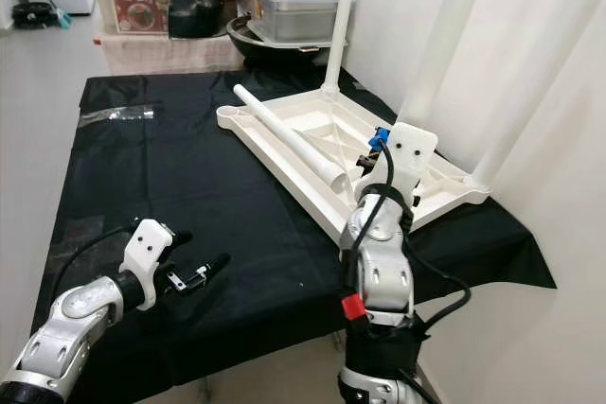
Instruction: Building children table
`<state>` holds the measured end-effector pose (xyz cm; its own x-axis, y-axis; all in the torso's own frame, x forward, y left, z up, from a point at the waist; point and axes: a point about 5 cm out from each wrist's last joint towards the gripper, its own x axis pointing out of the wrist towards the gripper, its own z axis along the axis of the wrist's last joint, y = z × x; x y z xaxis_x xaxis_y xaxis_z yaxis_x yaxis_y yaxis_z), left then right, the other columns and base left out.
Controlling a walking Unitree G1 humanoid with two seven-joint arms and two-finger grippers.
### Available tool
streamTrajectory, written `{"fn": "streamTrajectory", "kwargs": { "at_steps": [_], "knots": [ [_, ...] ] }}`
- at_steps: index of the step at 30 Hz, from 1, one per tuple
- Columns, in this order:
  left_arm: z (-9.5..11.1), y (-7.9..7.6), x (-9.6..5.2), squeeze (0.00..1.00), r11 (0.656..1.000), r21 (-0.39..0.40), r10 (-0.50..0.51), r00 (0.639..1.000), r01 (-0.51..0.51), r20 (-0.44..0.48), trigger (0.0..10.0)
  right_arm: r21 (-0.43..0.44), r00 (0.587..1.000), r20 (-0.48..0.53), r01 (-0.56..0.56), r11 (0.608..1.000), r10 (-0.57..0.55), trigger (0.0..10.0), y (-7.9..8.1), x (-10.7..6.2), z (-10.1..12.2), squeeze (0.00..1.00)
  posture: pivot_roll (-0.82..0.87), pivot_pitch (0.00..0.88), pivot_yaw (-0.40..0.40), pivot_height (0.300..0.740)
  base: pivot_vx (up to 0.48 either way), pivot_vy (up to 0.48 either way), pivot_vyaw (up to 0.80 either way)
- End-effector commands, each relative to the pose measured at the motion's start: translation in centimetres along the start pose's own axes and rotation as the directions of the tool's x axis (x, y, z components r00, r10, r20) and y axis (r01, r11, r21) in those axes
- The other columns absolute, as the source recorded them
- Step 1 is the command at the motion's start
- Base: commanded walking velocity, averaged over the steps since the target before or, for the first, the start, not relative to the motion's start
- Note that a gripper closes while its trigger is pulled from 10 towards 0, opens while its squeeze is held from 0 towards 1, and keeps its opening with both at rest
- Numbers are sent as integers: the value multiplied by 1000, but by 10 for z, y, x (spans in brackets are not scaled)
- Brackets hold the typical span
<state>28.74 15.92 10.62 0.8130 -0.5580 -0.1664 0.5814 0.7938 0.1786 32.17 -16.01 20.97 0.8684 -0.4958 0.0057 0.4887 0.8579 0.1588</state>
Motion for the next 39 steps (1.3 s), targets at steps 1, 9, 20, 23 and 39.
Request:
{"fn": "streamTrajectory", "kwargs": {
  "at_steps": [1, 9, 20, 23, 39],
  "knots": [
    [-3, -3, 0, 0, 1000, -2, -6, 1000, 6, -9, 10000, 18, 983, -169, 79, 997, -75, 0, -8, 1, -32, 0, -1, 0, -91, 740, 0, 0, 0],
    [-3, -3, 0, 0, 1000, 2, -9, 1000, 9, -9, 10000, 22, 985, -147, 94, 995, -90, 0, -5, -1, -28, 0, -6, 0, -81, 740, 0, 0, 0],
    [-2, -3, 2, 0, 1000, 5, -19, 1000, 19, -8, 10000, 64, 997, -81, 6, 998, -1, 10000, 5, 1, -10, 0, -8, 0, -78, 740, 0, 0, 0],
    [-1, -3, 2, 0, 1000, 5, -20, 1000, 20, -7, 10000, 63, 997, -72, 2, 998, 3, 10000, 5, 1, -8, 0, -10, 0, -78, 740, 0, 0, 0],
    [-3, -6, 4, 0, 1000, -2, -31, 999, 31, -10, 10000, 88, 999, -8, -42, 995, 43, 10000, 8, 0, 13, 588, -24, 0, -78, 740, 0, 0, 0]
  ]
}}
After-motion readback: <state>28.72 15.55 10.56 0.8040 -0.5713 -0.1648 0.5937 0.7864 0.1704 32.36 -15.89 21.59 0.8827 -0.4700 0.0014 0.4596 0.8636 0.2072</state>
